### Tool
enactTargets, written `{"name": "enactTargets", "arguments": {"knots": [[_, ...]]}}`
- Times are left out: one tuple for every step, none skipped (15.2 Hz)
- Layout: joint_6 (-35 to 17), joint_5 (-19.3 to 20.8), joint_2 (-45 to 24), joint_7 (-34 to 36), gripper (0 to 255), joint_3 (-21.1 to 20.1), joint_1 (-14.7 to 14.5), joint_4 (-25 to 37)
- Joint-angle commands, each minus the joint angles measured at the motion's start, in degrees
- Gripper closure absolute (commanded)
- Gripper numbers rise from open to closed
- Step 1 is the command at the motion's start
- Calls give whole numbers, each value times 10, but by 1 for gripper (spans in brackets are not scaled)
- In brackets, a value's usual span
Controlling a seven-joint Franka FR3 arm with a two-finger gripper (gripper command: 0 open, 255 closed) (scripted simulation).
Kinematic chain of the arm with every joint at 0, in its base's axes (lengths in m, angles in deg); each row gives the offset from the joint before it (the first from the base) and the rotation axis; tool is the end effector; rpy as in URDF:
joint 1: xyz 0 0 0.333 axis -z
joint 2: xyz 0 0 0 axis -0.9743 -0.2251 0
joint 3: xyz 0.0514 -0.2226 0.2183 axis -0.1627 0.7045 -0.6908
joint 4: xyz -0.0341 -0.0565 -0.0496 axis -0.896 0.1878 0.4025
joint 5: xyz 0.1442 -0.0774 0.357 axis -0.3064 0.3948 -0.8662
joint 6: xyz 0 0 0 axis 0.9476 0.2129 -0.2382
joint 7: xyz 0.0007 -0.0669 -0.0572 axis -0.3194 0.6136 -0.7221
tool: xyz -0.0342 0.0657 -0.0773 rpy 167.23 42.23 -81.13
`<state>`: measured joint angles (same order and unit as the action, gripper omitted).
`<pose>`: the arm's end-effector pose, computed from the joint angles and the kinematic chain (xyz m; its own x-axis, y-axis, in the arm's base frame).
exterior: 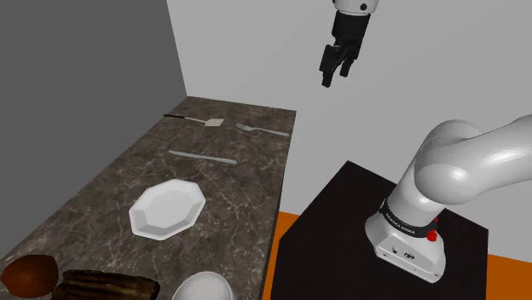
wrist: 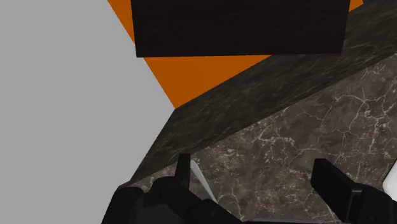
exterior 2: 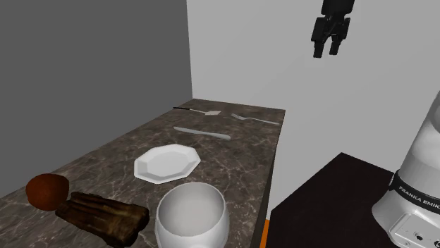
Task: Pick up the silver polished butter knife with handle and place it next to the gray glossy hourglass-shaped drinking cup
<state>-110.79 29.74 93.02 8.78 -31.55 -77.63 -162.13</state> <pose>0.3069 -0.0194 0.5667 0.9978 -0.0497 0.0439 -0.0518 -0.9975 0.0486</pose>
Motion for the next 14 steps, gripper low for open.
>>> {"name": "enactTargets", "arguments": {"knots": [[0, 0, 0, 0, 0, 0, 0, 0], [-16, -2, -19, -2, 0, -2, -5, 1], [-32, -4, -38, -5, 0, -3, -10, 3], [-47, -6, -58, -7, 0, -5, -14, 6], [-62, -8, -78, -10, 0, -7, -19, 9], [-77, -10, -98, -12, 0, -9, -24, 13], [-91, -12, -118, -15, 0, -11, -28, 18], [-105, -14, -139, -18, 0, -13, -32, 23], [-118, -16, -160, -21, 0, -15, -37, 29], [-130, -18, -180, -24, 0, -17, -41, 36], [-142, -20, -201, -27, 0, -19, -45, 43], [-154, -21, -222, -29, 0, -22, -49, 51], [-165, -23, -243, -32, 0, -24, -53, 59], [-176, -25, -264, -35, 0, -27, -57, 68]]}}
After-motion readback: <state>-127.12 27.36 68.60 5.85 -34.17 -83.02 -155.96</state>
